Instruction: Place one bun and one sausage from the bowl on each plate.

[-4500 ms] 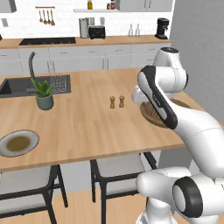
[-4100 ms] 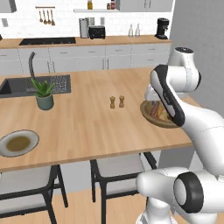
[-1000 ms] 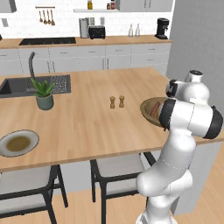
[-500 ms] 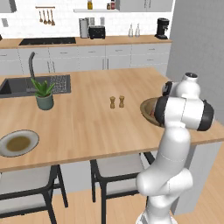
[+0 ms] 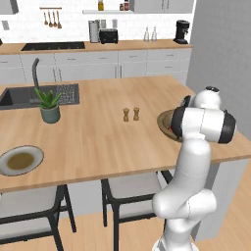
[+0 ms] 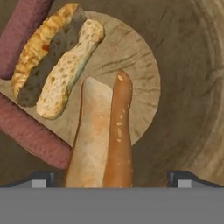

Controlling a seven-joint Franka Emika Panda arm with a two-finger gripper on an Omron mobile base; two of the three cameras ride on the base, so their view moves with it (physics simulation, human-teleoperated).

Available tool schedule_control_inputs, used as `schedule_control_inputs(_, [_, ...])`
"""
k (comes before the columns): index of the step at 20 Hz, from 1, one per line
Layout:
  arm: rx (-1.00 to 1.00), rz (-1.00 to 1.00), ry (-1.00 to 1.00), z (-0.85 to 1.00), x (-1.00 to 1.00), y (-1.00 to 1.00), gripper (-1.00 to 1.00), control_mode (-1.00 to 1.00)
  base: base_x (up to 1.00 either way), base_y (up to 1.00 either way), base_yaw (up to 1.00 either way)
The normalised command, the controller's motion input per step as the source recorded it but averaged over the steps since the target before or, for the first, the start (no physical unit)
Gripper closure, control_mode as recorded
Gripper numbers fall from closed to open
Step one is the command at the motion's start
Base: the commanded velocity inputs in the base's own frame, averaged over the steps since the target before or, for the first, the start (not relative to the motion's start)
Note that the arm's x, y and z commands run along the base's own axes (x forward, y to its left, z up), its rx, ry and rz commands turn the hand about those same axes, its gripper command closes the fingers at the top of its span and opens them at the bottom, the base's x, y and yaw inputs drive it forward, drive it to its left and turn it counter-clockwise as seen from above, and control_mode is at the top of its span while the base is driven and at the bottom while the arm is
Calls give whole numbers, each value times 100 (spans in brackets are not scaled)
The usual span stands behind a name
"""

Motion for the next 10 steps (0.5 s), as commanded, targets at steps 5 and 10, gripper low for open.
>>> schedule_control_inputs(5, [0, 0, 3, -18, 0, -2, -100, -100, 0, 0, 0])
schedule_control_inputs(10, [0, 0, 3, -16, 0, 0, -100, -100, 0, 0, 0])
